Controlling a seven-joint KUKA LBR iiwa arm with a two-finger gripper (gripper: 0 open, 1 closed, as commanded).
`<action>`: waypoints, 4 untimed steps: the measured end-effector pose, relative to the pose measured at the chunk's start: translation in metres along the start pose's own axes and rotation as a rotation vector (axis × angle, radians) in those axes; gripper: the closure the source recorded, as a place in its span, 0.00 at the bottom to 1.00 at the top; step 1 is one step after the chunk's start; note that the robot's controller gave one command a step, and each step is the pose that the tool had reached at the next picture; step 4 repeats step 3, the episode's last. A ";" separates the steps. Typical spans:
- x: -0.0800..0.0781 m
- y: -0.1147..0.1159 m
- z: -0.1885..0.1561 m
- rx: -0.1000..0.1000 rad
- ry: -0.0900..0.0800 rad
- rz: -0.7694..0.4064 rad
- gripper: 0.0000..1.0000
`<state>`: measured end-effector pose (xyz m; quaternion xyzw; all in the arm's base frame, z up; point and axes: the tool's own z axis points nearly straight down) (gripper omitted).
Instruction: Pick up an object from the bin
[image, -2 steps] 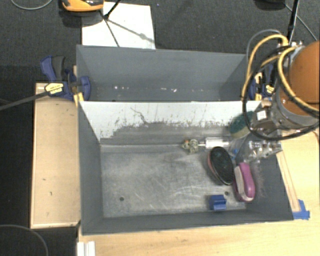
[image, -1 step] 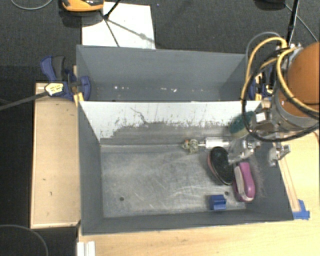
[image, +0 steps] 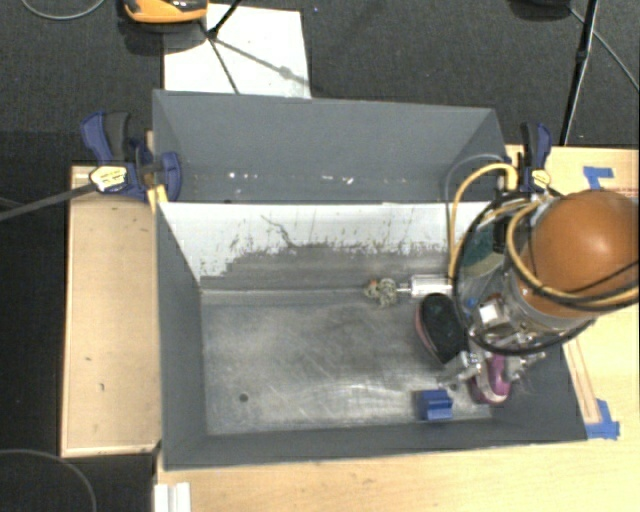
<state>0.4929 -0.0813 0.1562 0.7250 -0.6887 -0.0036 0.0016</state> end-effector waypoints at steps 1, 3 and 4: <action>0.026 -0.013 0.049 0.012 0.001 0.086 0.00; 0.026 -0.034 -0.143 0.017 0.004 0.069 1.00; 0.026 -0.034 -0.143 0.017 0.004 0.069 1.00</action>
Offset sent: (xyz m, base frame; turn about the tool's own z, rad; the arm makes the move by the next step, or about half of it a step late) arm 0.0202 -0.0424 -0.0862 0.1179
